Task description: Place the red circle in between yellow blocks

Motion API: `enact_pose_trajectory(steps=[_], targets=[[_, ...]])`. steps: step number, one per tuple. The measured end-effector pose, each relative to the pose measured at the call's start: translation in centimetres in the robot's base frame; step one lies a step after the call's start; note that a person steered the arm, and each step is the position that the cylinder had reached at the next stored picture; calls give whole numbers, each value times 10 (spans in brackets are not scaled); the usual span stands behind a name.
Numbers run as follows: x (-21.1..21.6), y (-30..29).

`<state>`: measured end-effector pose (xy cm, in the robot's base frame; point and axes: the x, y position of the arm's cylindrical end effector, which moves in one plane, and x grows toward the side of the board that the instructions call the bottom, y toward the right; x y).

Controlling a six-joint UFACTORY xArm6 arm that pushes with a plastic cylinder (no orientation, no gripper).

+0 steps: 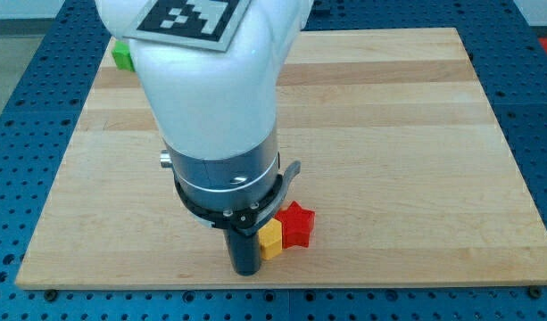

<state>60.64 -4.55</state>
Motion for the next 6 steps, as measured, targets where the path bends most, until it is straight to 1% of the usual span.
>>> enact_pose_trajectory(steps=[1, 2, 3, 4, 5, 6], targets=[[-3, 3], [6, -5], [12, -36], [-19, -76], [-53, -95], [-63, -92]])
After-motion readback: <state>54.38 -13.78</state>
